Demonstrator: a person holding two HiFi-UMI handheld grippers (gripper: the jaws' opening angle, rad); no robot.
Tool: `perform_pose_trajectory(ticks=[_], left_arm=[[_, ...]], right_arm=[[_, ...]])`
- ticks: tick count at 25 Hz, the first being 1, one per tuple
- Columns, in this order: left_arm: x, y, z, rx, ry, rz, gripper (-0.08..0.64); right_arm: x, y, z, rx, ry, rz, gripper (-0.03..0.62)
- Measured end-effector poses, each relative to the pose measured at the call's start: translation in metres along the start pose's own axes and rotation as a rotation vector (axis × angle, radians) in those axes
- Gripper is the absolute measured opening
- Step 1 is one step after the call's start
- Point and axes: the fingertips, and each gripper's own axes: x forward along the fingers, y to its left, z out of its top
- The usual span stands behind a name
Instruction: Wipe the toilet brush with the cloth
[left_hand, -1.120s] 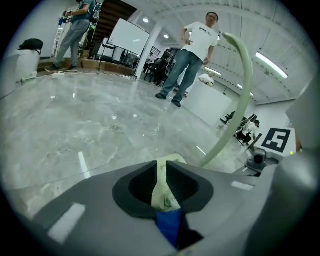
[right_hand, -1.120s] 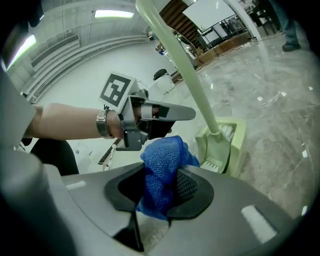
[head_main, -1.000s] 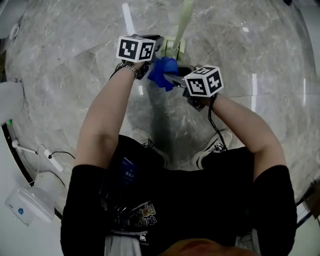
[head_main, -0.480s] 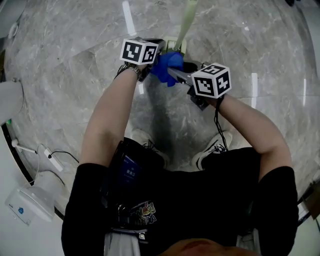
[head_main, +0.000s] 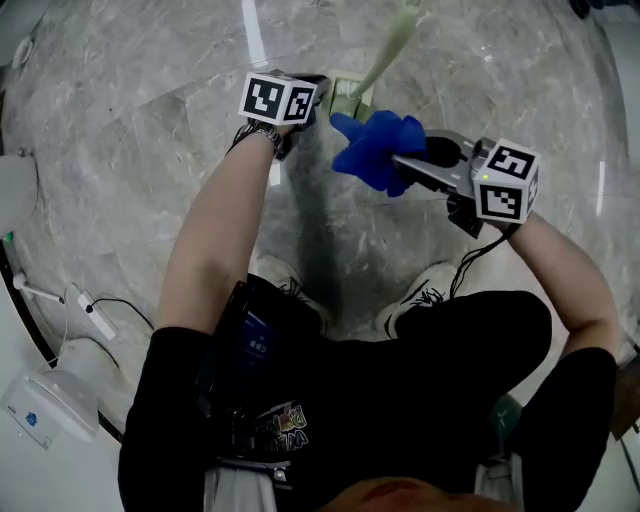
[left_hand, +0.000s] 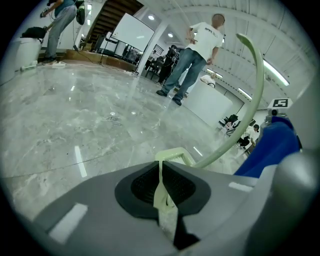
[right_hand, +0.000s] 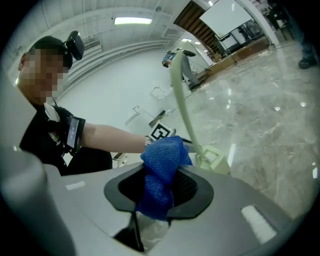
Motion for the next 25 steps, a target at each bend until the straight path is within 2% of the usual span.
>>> perform_pose_trajectory(ticks=[4,6,10,13,16,22,25], left_arm=[[0.001,-0.001,0.000,-0.021,-0.013,-0.009,0.020],[0.002,0.000,0.000,-0.021,-0.016,-0.021,0.021],[0.000,0.002,-0.001,-0.027,-0.018,-0.036,0.031],[0.001,0.000,0.001,-0.020,-0.017,-0.039,0.029],[0.002,-0.004,0.001,-0.009,-0.022,-0.035,0.021],[0.001,-0.003,0.000,0.004,-0.021,-0.034,0.020],[0.002,-0.002,0.002,0.011,-0.024,-0.048,0.023]], right_arm=[[-0.051,-0.078,0.002,0.114,-0.091,-0.204,0.121],[-0.054,-0.119,0.013,0.142,-0.135,-0.259,0.121],[0.004,-0.181,0.034,0.056,-0.085,-0.298,0.121],[0.058,-0.204,0.054,0.010,-0.077,-0.299,0.121],[0.094,-0.203,0.058,0.008,-0.070,-0.256,0.120],[0.126,-0.193,0.063,-0.062,0.008,-0.180,0.117],[0.129,-0.196,0.063,-0.069,0.020,-0.196,0.117]])
